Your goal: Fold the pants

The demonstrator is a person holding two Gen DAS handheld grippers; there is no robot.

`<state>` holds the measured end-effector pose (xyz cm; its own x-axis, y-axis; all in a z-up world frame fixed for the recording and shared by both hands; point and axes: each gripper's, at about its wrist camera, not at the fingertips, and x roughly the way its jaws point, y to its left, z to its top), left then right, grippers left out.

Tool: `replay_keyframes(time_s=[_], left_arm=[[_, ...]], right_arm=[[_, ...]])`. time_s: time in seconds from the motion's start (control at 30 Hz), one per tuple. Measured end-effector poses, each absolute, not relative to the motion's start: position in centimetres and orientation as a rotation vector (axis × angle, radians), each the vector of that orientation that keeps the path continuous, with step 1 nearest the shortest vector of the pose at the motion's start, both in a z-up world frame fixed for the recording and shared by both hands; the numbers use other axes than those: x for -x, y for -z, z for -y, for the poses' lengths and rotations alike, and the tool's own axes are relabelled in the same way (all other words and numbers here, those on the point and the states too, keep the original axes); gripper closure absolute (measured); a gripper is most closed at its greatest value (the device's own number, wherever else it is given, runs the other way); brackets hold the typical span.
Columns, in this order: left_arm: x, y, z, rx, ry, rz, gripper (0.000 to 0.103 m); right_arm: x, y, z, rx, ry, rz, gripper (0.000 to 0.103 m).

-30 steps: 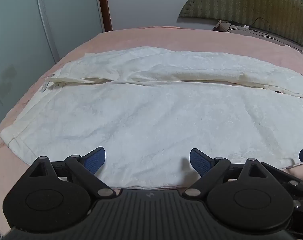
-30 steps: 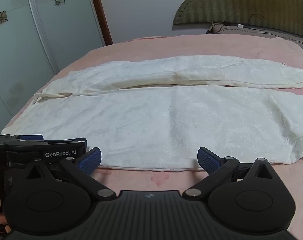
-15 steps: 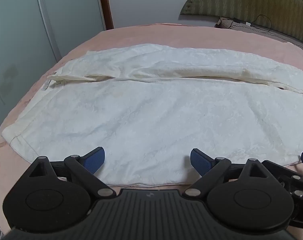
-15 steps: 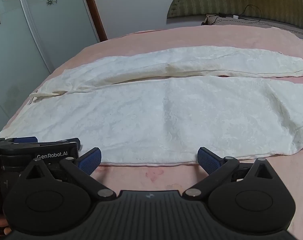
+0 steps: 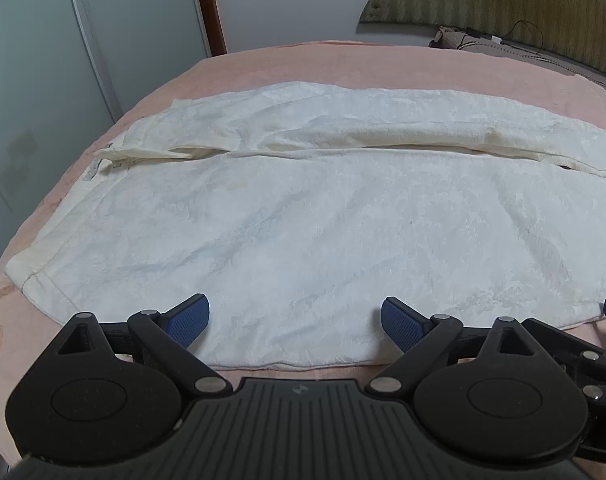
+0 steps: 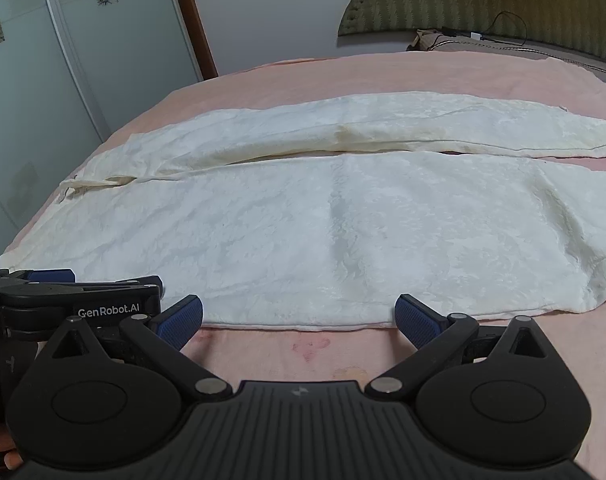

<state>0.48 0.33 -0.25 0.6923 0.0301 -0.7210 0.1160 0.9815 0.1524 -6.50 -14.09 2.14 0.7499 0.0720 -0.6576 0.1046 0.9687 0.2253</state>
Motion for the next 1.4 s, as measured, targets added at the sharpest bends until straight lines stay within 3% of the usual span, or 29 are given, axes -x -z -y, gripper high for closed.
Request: replay_keyframes(time_s=[1.4], left_arm=[[0.04, 0.63, -0.26, -0.179, 0.086, -0.763, 0.009]], right_arm=[[6.51, -1.78, 13.74, -0.269, 0.011, -0.725, 0.000]])
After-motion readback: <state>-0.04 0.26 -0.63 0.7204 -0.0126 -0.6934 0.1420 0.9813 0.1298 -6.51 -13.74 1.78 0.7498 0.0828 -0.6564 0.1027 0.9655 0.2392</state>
